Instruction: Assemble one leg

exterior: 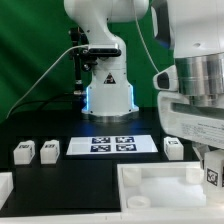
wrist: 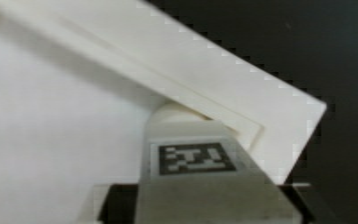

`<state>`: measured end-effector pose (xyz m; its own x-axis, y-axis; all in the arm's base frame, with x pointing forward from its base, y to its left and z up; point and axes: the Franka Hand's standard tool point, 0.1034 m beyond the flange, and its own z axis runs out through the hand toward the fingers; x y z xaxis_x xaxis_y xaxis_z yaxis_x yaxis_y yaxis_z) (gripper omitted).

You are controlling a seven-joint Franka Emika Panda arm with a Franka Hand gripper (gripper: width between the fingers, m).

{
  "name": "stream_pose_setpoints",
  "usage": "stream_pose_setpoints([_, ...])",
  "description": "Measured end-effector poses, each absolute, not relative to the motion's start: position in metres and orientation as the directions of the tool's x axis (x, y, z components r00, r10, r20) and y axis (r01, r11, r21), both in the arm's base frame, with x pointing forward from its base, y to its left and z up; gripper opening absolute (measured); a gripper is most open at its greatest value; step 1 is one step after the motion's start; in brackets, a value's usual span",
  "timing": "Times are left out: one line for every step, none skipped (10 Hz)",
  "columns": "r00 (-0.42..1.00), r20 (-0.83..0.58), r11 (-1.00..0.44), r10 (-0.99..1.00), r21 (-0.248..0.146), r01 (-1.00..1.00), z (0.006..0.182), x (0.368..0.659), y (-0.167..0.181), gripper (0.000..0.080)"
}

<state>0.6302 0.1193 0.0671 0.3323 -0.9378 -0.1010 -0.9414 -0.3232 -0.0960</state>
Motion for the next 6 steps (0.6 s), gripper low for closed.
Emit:
stream_pose_setpoints([0.215,-0.126,-0.205,-0.968,-0.088,-0.975,0.0665,0.6305,0.1181,0.0294])
stream_pose_setpoints([0.054,-0.151,-0.043,-0.987,-0.076,-0.996,0.0659,0.6304,0.1187,0.0294])
stream_pose_setpoints([-0.044,-0.158,0.057,-0.986,-0.080,-0.995,0.0657,0.6301,0.1203,0.0294])
stream_pose_setpoints([-0.101,-0.168,0.119,-0.981,-0.103,-0.988,0.0656,0.6289,0.1208,0.0294])
stream_pose_setpoints([-0.080,-0.166,0.099,-0.983,-0.108,-0.989,0.0657,0.6289,0.1209,0.0294])
stream_pose_setpoints([-0.058,-0.163,0.076,-0.985,-0.110,-0.991,0.0649,0.6285,0.1212,0.0294])
